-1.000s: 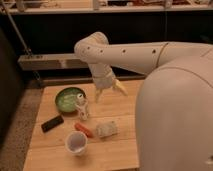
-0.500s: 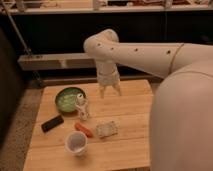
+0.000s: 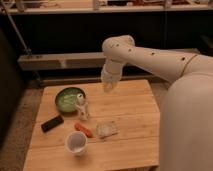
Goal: Knock the bottle over
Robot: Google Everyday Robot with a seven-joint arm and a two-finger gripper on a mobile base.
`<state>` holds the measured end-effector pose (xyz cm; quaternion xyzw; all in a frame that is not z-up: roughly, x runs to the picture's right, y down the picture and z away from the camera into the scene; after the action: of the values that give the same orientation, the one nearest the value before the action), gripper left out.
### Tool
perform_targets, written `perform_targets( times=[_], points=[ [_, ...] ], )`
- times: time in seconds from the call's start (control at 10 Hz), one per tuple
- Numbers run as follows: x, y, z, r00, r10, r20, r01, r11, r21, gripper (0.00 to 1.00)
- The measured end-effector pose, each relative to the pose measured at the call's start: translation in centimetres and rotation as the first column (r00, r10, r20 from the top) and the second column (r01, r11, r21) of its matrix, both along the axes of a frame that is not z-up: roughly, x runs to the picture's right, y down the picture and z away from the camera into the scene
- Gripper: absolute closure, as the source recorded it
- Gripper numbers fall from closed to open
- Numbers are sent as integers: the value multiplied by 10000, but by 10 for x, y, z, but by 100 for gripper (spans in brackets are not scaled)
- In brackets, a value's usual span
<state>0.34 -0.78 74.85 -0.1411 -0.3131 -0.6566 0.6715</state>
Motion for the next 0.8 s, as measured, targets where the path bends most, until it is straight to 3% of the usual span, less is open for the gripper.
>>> perform_targets(
  times=[0.2,0.3,0.5,0.8],
  points=[
    [-21,0,14,9943,2,1065,-1,10000,-16,100],
    [-32,2,20,9911,-152,1324,155,9999,-12,100],
    [-60,10,30,9812,-716,1792,728,9973,4,100],
    [-69,22,42,9723,-1107,2060,1115,9937,77,100]
  ],
)
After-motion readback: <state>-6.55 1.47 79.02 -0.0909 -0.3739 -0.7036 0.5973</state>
